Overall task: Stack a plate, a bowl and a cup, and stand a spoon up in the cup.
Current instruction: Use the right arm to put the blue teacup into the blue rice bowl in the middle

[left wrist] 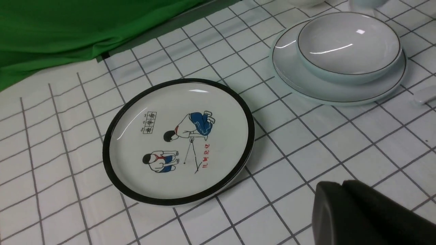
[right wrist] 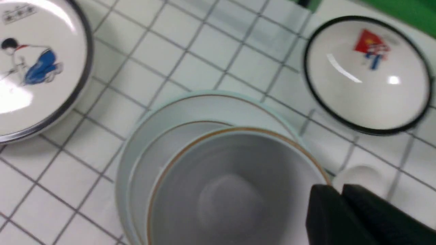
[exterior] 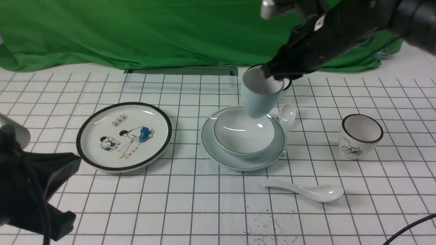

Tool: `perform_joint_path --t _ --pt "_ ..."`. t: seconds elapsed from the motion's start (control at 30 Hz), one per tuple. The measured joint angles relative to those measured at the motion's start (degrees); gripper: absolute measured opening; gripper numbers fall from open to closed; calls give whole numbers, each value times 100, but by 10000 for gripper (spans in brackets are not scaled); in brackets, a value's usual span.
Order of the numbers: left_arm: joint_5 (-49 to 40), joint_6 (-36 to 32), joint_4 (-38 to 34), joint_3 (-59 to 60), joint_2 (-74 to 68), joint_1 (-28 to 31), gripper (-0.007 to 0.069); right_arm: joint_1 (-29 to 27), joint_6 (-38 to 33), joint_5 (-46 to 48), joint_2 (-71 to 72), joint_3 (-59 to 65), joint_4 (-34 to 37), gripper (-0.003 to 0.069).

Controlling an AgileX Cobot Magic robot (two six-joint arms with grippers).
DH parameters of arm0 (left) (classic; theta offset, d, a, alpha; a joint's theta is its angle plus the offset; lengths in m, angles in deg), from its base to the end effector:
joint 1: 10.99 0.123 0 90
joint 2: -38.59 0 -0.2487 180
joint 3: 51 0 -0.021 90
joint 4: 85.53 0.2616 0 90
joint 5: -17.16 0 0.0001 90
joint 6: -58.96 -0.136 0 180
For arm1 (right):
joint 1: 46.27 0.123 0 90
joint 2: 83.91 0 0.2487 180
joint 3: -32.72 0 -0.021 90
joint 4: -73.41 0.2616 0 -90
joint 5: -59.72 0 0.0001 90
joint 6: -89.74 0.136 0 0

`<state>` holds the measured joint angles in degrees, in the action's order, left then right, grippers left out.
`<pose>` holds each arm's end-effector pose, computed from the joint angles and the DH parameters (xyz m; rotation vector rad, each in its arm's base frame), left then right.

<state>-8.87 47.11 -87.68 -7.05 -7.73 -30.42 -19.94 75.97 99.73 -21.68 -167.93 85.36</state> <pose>0.1990 -0.0726 0.2623 0.5247 1.9627 -0.1213 0.4139 0.2250 0.2336 -0.7006 2.2955 0.3382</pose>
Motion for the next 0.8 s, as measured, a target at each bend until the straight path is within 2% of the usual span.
perform_joint_path --t 0.23,0.5,0.63,0.73,0.8 --pt "0 0 -194 0 0 0 -35 91 35 -141 -701 0 -32 55" --pt "0 0 -197 0 0 0 -35 91 35 -224 -793 0 -39 68" --pt "6 0 -197 0 0 0 -35 91 40 -253 -793 0 -39 162" --pt "6 0 -197 0 0 0 -35 91 40 -260 -793 0 -39 267" --pt "6 0 -197 0 0 0 -35 91 34 -218 -787 0 -39 290"
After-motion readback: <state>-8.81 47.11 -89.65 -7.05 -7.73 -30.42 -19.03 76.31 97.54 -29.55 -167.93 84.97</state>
